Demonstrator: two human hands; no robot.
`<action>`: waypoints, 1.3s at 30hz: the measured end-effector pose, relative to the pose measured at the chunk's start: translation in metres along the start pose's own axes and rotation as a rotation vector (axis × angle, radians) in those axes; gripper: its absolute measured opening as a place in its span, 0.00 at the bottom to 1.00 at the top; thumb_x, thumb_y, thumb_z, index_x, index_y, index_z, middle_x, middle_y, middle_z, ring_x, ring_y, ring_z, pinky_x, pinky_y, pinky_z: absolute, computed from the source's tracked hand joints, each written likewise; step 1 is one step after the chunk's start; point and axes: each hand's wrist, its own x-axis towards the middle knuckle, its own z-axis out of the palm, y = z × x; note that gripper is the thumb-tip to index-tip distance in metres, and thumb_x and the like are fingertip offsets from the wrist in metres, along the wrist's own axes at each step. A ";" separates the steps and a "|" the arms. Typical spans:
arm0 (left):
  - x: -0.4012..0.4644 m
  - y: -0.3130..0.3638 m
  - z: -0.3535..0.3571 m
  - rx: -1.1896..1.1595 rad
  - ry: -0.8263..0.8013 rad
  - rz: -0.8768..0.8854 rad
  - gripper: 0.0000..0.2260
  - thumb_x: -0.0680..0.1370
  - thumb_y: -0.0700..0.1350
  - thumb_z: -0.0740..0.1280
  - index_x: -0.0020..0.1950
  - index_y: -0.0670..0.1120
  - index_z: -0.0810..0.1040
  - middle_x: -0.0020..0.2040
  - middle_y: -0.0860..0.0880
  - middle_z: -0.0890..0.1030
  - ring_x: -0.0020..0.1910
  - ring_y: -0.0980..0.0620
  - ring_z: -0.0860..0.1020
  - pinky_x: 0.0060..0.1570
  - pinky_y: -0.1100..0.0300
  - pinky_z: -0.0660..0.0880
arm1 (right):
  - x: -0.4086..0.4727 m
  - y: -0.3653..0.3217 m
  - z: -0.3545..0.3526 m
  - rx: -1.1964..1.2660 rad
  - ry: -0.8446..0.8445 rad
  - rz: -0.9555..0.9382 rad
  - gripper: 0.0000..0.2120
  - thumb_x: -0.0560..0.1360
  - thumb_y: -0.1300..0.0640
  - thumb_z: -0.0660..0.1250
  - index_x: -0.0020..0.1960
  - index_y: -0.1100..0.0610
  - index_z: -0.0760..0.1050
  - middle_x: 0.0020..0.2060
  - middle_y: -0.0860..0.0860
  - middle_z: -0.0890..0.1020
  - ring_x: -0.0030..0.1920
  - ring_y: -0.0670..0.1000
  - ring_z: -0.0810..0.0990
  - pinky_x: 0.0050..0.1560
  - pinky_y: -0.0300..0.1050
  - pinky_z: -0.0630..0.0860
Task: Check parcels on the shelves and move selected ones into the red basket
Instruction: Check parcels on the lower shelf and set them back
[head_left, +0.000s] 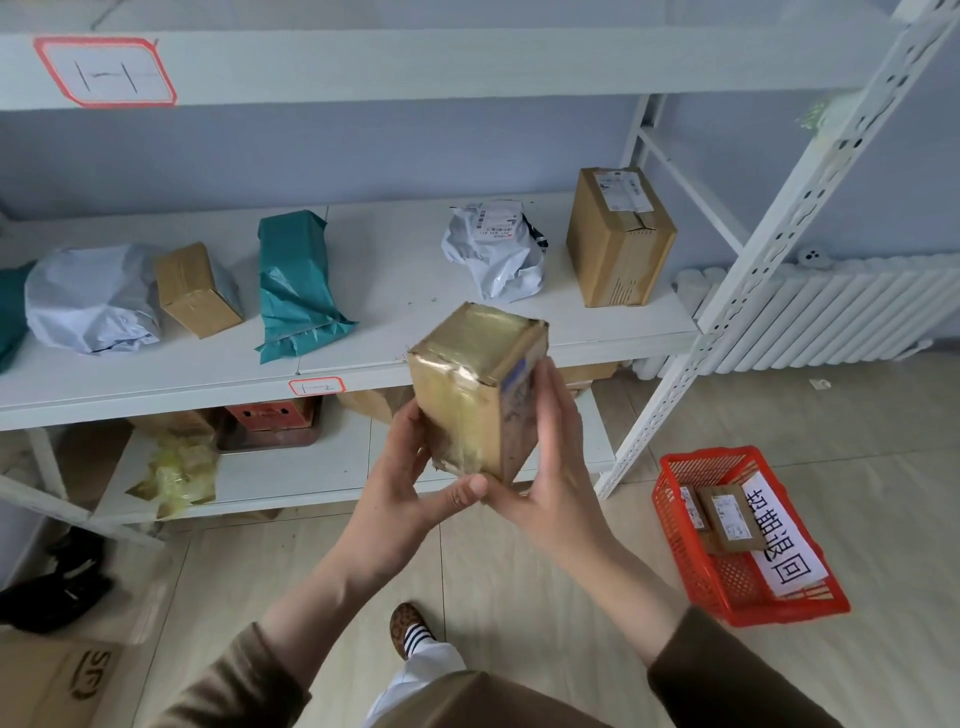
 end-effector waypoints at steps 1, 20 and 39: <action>0.003 0.000 0.001 -0.032 -0.005 -0.025 0.40 0.72 0.47 0.79 0.80 0.48 0.64 0.73 0.47 0.77 0.74 0.45 0.74 0.75 0.43 0.71 | 0.000 -0.005 0.000 -0.083 0.041 -0.037 0.55 0.72 0.42 0.78 0.85 0.48 0.44 0.83 0.52 0.54 0.81 0.52 0.59 0.75 0.57 0.70; 0.029 -0.006 0.004 -0.643 0.070 -0.326 0.17 0.82 0.50 0.61 0.60 0.49 0.88 0.62 0.45 0.86 0.56 0.52 0.86 0.54 0.58 0.83 | 0.001 -0.024 -0.008 0.363 -0.013 0.287 0.51 0.69 0.36 0.76 0.83 0.45 0.54 0.78 0.46 0.67 0.79 0.44 0.63 0.72 0.32 0.65; 0.163 -0.024 -0.117 -0.304 0.196 -0.337 0.13 0.86 0.45 0.62 0.69 0.49 0.80 0.58 0.54 0.87 0.58 0.54 0.82 0.61 0.57 0.74 | 0.193 0.007 0.121 0.796 0.076 0.916 0.11 0.80 0.55 0.71 0.58 0.59 0.75 0.51 0.54 0.83 0.50 0.48 0.81 0.49 0.41 0.76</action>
